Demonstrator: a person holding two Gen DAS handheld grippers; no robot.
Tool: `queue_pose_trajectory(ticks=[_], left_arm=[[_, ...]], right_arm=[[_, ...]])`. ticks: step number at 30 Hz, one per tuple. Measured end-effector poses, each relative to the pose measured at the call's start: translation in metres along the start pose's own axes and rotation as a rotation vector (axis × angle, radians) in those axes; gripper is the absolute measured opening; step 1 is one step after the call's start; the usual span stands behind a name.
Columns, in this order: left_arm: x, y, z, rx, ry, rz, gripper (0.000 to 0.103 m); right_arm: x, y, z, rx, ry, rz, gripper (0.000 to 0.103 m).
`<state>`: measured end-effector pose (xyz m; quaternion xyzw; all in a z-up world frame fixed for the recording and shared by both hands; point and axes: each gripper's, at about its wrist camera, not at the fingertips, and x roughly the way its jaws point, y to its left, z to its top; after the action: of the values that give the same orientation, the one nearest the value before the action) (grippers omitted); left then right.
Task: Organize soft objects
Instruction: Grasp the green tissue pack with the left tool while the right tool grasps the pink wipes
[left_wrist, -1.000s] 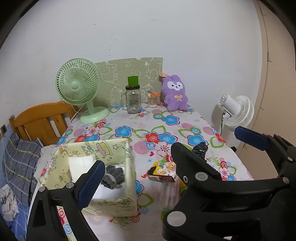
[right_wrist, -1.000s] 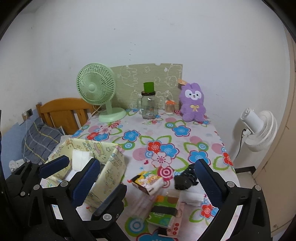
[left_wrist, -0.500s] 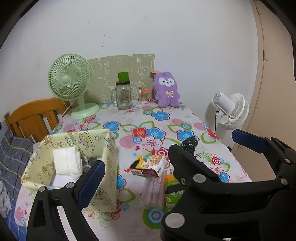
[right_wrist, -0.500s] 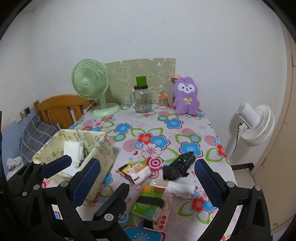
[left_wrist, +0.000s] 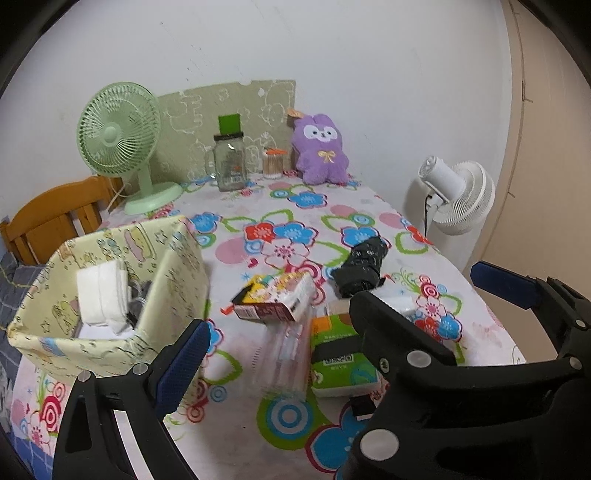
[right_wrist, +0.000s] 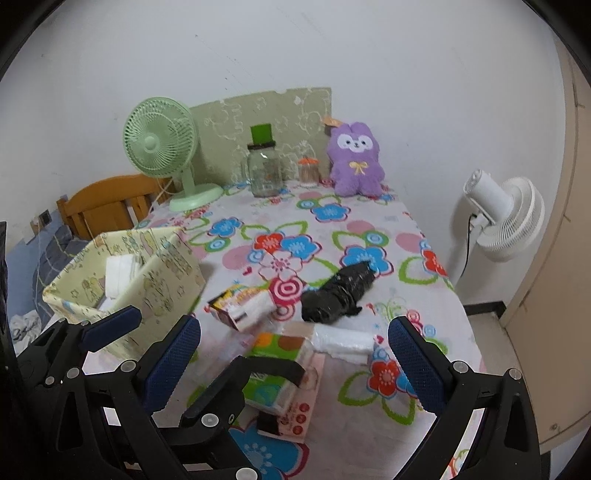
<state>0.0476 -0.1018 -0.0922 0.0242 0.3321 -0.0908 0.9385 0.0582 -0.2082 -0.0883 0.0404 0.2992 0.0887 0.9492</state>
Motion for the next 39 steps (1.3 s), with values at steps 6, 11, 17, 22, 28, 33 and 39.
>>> queue_pose_trajectory(ticks=[6, 11, 17, 22, 28, 33, 39], left_arm=[[0.016, -0.009, -0.007, 0.018, 0.043, -0.003, 0.097], [0.03, -0.015, -0.01, 0.031, 0.088, -0.018, 0.092], [0.047, -0.021, -0.015, 0.039, 0.141, -0.039, 0.079], [0.053, -0.02, -0.018, 0.032, 0.169, -0.06, 0.052], [0.051, -0.019, -0.019, 0.04, 0.167, -0.078, 0.043], [0.045, -0.014, -0.018, 0.046, 0.157, -0.071, 0.039], [0.035, -0.005, -0.02, 0.071, 0.135, -0.002, 0.038]], right_arm=[[0.014, -0.014, -0.012, 0.028, 0.035, -0.019, 0.103], [0.024, -0.023, -0.019, 0.057, 0.061, -0.028, 0.102], [0.034, -0.033, -0.028, 0.082, 0.093, -0.037, 0.102], [0.041, -0.036, -0.032, 0.089, 0.112, -0.04, 0.102], [0.046, -0.035, -0.033, 0.093, 0.124, -0.03, 0.102], [0.047, -0.033, -0.033, 0.091, 0.127, -0.03, 0.102], [0.05, -0.025, -0.032, 0.098, 0.146, -0.021, 0.097]])
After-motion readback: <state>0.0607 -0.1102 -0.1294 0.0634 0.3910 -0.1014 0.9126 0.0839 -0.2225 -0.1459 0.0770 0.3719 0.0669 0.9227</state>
